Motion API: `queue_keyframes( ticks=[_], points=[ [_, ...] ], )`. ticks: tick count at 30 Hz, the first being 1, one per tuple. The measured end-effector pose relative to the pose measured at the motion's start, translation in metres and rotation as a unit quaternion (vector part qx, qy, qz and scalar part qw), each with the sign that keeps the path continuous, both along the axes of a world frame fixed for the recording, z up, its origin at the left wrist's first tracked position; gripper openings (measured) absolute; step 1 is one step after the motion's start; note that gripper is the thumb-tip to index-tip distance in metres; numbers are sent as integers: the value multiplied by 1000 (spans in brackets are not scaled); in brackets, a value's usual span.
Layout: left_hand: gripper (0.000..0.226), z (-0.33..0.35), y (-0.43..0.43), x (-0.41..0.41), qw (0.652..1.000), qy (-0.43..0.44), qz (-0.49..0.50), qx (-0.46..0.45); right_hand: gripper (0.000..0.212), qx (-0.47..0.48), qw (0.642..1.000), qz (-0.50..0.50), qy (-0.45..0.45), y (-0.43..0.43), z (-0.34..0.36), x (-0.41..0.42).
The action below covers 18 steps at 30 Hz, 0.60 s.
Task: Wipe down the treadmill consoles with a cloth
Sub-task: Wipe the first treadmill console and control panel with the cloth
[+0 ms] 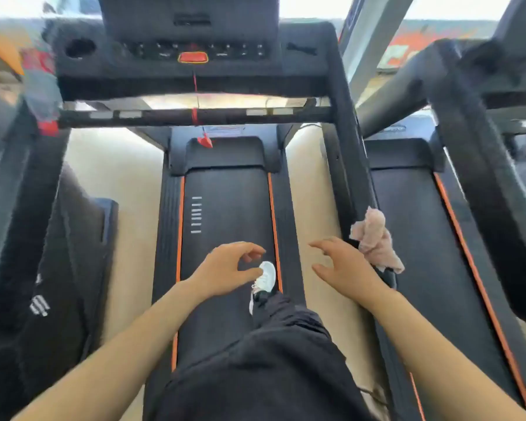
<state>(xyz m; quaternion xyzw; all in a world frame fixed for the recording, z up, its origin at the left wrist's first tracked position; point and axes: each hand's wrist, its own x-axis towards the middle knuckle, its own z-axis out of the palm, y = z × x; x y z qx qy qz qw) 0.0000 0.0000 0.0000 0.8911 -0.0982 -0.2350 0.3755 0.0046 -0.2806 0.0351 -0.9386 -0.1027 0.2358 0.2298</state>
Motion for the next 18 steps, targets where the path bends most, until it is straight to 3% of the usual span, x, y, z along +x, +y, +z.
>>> queue_keyframes(
  ticks=[3,8,10,13,16,18],
  points=[
    [48,2,-18,52,999,34,13,-28,46,20,992,-95,-85,-26,1,21],
    [41,10,-48,112,996,53,-51,-42,47,-116,939,-208,-247,-50,0,20],
    [42,11,-57,130,994,55,-86,-48,55,-176,927,-256,-209,-49,-2,16],
    [42,10,-68,158,986,58,-145,-51,55,-151,919,-329,-157,-42,-7,15],
    [42,10,-72,181,977,67,-195,-61,18,-102,902,-374,-189,-29,-7,20],
    [43,14,-72,199,970,70,-223,-72,9,-10,891,-428,-151,-10,6,32]
  ],
)
